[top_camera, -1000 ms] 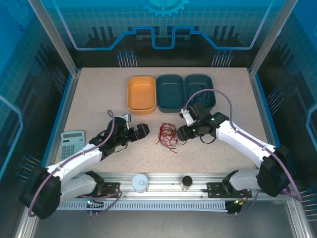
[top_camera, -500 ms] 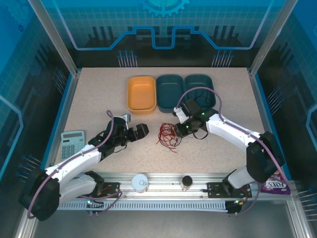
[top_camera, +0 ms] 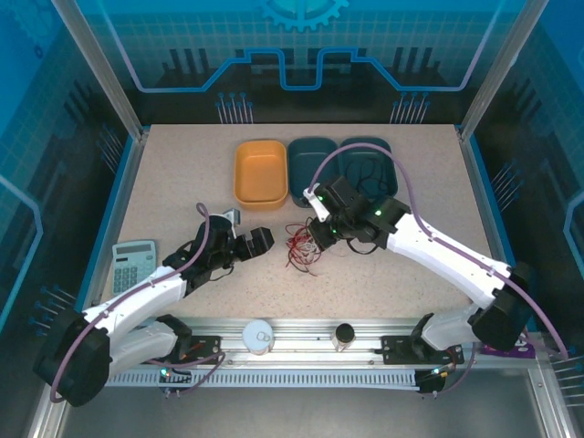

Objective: Untangle the cables

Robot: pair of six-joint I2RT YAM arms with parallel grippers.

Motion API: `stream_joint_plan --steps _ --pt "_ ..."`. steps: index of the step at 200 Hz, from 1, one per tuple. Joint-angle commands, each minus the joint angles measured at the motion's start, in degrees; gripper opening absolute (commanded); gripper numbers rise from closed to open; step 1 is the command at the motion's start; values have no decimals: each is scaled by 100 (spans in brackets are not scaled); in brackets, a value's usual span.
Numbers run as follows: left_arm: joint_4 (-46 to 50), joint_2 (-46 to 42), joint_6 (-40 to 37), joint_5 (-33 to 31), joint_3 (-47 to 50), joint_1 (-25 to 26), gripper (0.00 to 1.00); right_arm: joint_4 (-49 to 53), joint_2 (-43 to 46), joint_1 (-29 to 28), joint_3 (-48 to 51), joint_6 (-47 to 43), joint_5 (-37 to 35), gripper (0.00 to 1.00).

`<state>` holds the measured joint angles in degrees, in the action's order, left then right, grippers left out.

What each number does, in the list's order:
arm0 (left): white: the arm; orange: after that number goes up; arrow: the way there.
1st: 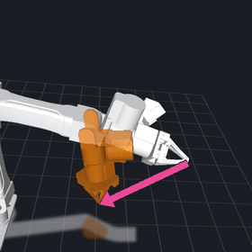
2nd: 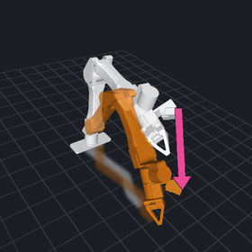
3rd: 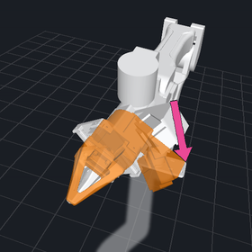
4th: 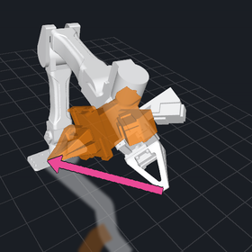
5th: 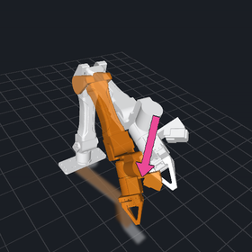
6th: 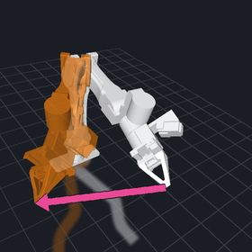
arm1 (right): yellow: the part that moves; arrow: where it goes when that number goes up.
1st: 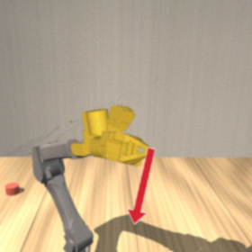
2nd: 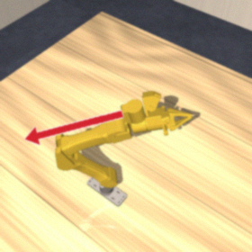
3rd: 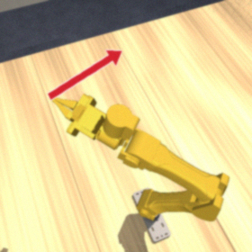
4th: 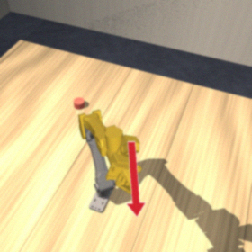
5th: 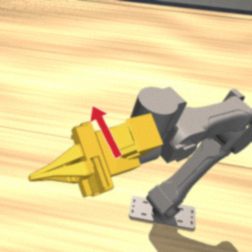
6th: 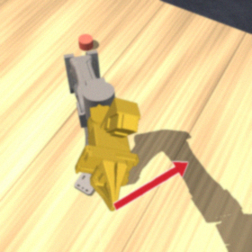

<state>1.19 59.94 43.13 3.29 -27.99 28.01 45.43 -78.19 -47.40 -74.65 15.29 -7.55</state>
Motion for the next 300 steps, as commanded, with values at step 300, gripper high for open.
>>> stream_joint_plan --steps 300 --pt "-119 66 -149 131 48 -41 99 585 968 -538 -2002 -331 -212 0"
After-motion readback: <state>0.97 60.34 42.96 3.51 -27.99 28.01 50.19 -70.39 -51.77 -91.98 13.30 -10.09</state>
